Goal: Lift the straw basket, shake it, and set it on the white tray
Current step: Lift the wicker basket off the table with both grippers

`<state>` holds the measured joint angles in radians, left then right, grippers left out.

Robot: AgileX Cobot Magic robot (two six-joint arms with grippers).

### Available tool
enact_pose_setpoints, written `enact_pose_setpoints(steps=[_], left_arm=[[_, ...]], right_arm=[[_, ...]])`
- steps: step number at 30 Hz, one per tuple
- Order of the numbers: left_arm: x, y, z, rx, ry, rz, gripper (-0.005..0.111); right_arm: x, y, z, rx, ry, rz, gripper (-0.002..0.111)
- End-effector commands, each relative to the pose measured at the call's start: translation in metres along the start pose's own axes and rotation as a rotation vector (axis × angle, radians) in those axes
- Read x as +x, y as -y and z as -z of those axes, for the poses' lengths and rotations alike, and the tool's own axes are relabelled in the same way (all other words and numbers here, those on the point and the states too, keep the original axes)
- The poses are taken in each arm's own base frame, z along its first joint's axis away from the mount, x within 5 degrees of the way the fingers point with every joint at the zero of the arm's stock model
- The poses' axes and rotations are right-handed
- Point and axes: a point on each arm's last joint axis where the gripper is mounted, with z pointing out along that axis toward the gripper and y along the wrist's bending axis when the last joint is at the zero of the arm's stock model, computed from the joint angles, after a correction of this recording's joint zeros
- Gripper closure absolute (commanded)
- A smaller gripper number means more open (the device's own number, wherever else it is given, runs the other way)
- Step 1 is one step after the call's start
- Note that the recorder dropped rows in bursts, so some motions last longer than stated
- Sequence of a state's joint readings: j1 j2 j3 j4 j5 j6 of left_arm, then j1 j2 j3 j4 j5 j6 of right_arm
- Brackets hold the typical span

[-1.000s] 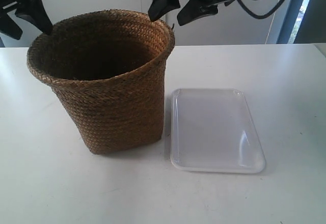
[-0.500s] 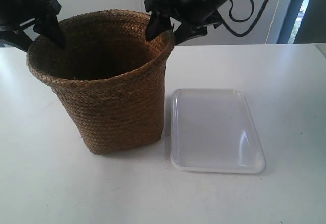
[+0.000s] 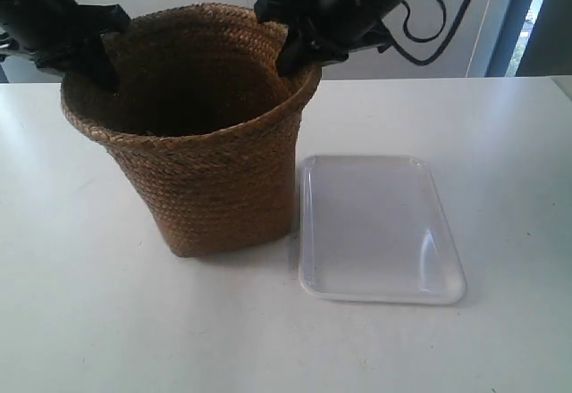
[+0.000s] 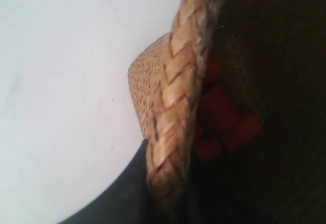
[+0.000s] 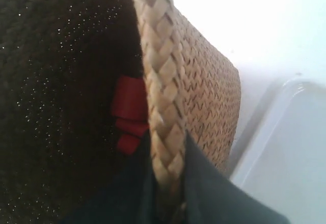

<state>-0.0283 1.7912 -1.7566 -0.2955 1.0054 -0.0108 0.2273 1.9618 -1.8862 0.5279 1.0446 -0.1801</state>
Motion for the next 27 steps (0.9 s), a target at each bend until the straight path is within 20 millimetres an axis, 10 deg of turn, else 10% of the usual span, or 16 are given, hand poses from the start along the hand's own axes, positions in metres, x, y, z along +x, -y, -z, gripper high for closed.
enact_pose_setpoints(steps=[1, 7, 17, 27], left_arm=[[0.01, 0.035, 0.034, -0.094, 0.209, -0.086, 0.107], [0.048, 0.063, 0.075, -0.136, 0.441, -0.167, 0.107], [0.098, 0.061, 0.092, -0.123, 0.559, -0.206, 0.107], [0.154, 0.062, 0.06, -0.05, 0.633, -0.256, 0.107]], right_arm=[[-0.008, -0.024, 0.073, 0.117, 0.216, 0.106, 0.108], [0.03, -0.057, 0.128, 0.155, 0.416, 0.2, 0.108], [0.122, -0.063, 0.097, 0.128, 0.53, 0.241, 0.108], [0.176, -0.06, 0.073, 0.091, 0.484, 0.232, 0.108]])
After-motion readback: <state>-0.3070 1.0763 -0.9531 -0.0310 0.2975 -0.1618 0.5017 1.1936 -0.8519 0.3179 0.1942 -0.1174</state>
